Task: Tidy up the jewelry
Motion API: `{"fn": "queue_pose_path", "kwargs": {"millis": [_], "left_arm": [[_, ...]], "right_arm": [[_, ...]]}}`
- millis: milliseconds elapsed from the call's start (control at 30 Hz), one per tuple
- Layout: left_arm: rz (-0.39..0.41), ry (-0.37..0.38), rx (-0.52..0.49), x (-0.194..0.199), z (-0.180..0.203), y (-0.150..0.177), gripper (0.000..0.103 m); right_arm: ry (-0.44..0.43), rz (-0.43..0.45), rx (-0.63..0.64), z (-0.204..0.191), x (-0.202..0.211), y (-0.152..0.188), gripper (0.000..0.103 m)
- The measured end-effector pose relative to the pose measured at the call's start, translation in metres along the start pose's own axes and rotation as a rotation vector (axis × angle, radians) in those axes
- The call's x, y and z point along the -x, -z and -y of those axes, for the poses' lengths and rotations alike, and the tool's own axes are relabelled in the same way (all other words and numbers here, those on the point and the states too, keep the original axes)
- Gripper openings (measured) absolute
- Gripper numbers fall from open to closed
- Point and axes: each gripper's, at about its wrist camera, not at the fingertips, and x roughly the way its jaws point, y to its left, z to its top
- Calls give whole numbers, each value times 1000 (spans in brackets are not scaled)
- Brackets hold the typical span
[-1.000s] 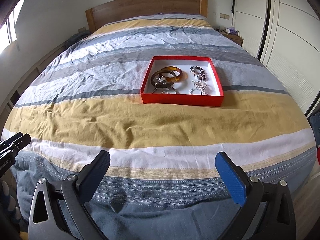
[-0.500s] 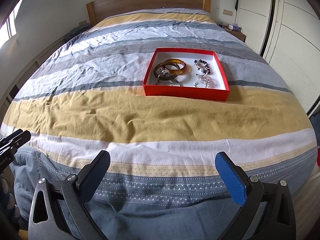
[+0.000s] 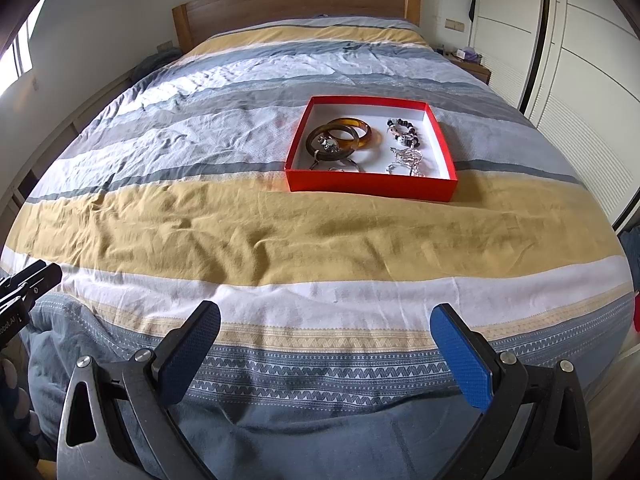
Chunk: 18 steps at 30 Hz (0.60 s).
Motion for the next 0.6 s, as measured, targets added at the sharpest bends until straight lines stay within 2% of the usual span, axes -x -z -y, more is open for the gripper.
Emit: {"fn": "queue_pose_path", "kwargs": {"millis": [600], "left_arm": [[-3, 1, -2, -1, 0, 3, 43]], "right_arm": [[-1, -2, 3, 0, 0, 1, 103]]}}
